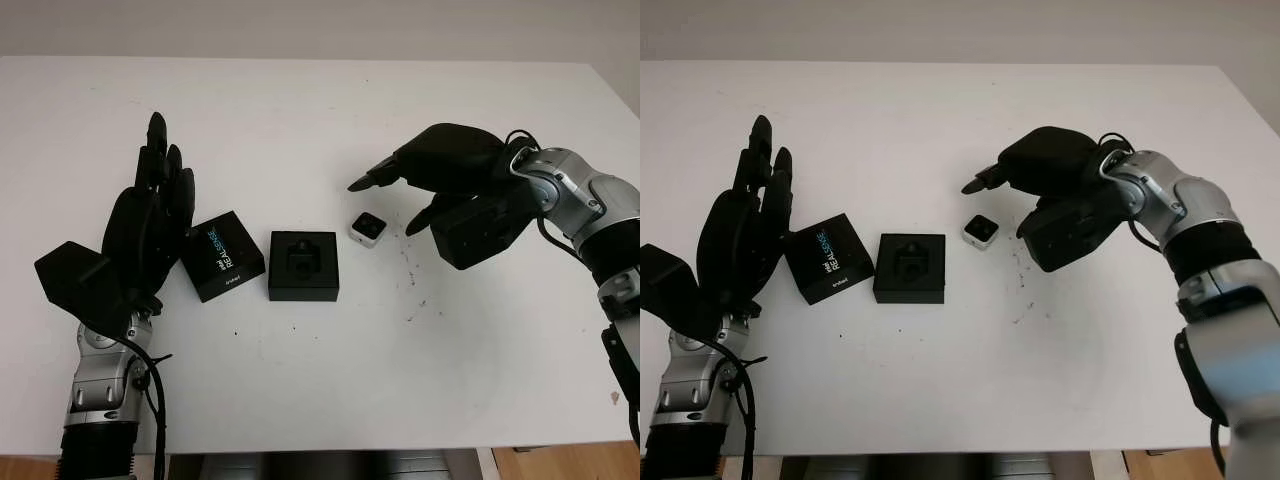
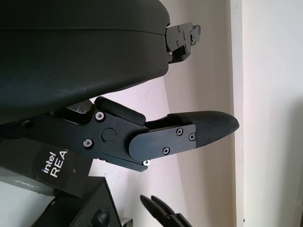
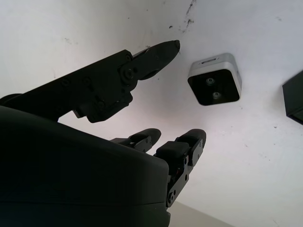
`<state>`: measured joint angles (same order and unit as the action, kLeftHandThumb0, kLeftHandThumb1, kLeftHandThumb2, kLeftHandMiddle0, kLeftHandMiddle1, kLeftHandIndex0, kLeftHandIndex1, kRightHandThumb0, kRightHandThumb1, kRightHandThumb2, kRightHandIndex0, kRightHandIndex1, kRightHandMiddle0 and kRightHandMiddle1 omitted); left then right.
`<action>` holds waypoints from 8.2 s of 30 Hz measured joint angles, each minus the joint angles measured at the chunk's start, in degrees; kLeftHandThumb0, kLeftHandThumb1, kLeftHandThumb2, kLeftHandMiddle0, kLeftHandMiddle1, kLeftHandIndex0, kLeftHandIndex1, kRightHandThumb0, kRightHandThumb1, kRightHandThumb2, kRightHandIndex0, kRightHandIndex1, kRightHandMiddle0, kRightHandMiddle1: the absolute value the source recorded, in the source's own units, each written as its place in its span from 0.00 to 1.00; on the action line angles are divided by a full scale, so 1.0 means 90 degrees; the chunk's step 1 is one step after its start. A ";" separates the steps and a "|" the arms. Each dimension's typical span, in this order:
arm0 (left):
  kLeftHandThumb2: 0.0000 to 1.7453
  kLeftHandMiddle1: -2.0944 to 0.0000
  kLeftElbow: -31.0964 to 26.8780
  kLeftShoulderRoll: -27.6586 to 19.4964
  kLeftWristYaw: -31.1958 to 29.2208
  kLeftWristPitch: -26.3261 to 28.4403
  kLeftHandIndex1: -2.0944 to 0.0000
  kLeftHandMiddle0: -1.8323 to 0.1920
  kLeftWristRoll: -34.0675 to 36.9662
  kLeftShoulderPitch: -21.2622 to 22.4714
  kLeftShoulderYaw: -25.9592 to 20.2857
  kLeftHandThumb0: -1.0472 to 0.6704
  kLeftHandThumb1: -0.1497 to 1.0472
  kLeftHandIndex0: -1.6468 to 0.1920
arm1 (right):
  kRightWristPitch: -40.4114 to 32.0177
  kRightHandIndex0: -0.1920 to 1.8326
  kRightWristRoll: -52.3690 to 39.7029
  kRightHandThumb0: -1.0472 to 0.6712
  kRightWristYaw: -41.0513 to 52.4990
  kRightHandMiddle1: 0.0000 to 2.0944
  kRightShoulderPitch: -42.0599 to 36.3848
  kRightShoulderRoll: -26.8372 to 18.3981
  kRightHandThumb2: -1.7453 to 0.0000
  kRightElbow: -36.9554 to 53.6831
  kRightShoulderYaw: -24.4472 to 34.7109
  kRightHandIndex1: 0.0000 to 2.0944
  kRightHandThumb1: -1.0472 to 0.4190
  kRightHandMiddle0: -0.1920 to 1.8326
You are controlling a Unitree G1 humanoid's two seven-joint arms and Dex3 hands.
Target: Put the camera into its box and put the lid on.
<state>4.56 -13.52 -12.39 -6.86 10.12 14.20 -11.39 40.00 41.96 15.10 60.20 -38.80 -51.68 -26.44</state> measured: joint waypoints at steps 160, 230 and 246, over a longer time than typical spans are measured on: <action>0.33 0.98 -0.0083 0.0013 0.0054 -0.0064 0.97 0.99 -0.0121 -0.0117 0.0018 0.21 1.00 0.98 | -0.1166 0.26 -0.3473 0.36 0.0718 0.75 -0.1178 0.0909 0.97 0.0059 0.2053 0.02 0.03 0.24; 0.32 0.98 -0.0240 0.0016 0.0095 0.0168 0.98 1.00 -0.0194 -0.0244 0.0117 0.18 1.00 1.00 | -0.4182 0.21 -0.5644 0.31 0.0956 0.81 -0.4218 0.3933 0.97 0.3537 0.2530 0.02 0.01 0.24; 0.33 0.98 -0.0286 0.0098 0.0156 0.0180 0.97 1.00 -0.0213 -0.0289 0.0130 0.19 1.00 0.99 | -0.3586 0.21 -0.5277 0.30 0.0665 0.83 -0.3840 0.4161 0.97 0.2591 0.2505 0.02 0.01 0.22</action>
<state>1.99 -12.63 -10.99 -5.23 8.20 11.60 -10.22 7.73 -5.54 21.08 25.65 -1.34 -28.36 -3.90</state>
